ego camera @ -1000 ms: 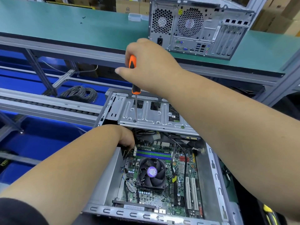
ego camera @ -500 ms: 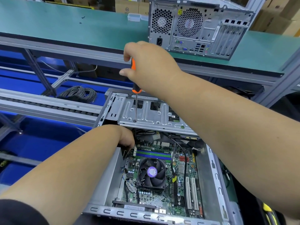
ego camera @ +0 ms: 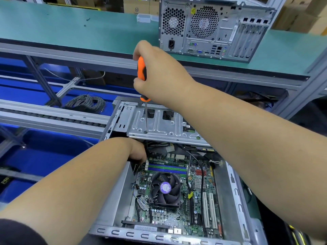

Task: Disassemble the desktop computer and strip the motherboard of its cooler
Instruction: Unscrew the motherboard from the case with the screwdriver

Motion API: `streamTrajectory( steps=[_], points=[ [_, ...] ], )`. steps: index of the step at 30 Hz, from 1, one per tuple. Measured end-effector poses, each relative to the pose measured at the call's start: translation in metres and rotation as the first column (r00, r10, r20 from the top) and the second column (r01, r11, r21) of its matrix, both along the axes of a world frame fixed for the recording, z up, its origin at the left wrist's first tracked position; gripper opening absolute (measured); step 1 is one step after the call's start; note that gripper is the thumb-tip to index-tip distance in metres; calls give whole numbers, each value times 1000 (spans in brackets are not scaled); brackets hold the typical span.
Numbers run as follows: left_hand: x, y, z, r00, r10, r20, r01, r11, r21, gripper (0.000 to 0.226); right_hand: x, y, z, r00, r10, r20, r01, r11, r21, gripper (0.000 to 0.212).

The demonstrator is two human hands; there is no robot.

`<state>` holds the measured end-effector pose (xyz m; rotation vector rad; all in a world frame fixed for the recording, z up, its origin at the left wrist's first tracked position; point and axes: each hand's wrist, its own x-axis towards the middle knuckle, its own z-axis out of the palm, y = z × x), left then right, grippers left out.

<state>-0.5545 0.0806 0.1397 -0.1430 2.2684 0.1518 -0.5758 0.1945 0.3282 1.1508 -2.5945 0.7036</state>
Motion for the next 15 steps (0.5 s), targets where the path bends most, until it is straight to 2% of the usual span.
streamTrajectory(
  steps=[3,8,11,15],
  points=[
    [0,1,-1,1000,19,0,-19,1000,9,13,3,2,-1,998,27,50,-26,999,-30,38],
    [3,3,2,999,42,7,-42,999,23,11,2,2,-4,1000,21,-6,-21,1000,13,38],
    [3,4,2,999,51,5,-52,998,26,32,0,4,-2,1000,12,-12,-12,1000,2,35],
    [4,3,2,998,57,3,-57,998,29,36,3,7,5,999,14,-48,-15,1000,-27,36]
  ],
)
